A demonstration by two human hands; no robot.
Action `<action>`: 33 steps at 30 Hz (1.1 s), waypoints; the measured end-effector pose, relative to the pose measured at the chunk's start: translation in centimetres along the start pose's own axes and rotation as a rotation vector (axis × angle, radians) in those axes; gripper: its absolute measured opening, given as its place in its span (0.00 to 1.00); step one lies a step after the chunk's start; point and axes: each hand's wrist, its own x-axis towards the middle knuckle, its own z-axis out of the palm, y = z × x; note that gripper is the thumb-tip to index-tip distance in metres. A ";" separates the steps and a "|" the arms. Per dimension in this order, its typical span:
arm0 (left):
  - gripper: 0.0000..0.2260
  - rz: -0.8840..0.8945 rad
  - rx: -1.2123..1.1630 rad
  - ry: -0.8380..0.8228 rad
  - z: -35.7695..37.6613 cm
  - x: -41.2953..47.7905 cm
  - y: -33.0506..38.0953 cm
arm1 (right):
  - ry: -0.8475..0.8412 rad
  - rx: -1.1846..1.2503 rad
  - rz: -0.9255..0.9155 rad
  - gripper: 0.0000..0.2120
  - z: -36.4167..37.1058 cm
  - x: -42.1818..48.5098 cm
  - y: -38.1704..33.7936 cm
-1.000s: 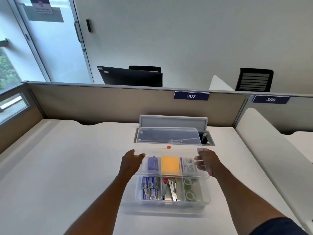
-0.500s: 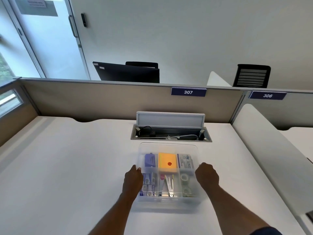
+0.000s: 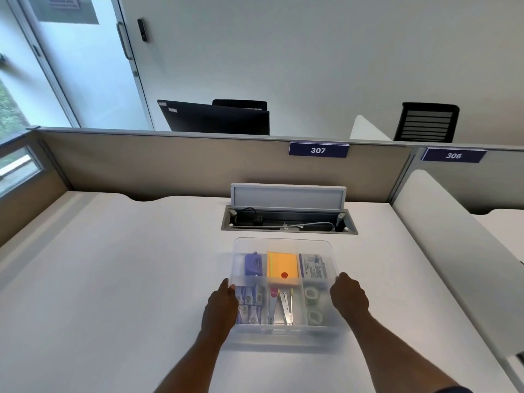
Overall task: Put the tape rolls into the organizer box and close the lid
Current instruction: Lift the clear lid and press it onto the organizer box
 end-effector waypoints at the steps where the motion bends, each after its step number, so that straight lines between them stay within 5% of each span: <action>1: 0.16 0.003 -0.004 0.008 0.1 -0.1 -0.2 | 0.019 0.021 -0.005 0.10 0.2 0.0 0.2; 7: 0.20 -0.029 -0.022 0.027 0.5 -0.2 -0.3 | -0.006 0.097 0.005 0.14 0.5 -0.1 0.8; 15: 0.21 -0.057 0.038 0.011 -0.4 0.6 0.0 | -0.164 0.183 0.028 0.06 -0.6 2.4 1.1; 22: 0.25 -0.099 -0.021 0.065 -1.3 4.0 3.0 | 0.044 0.201 -0.002 0.13 -1.3 3.0 -1.0; 33: 0.21 -0.094 -0.122 0.097 -0.5 10.1 5.5 | 0.066 0.257 -0.100 0.14 -1.2 8.8 -2.7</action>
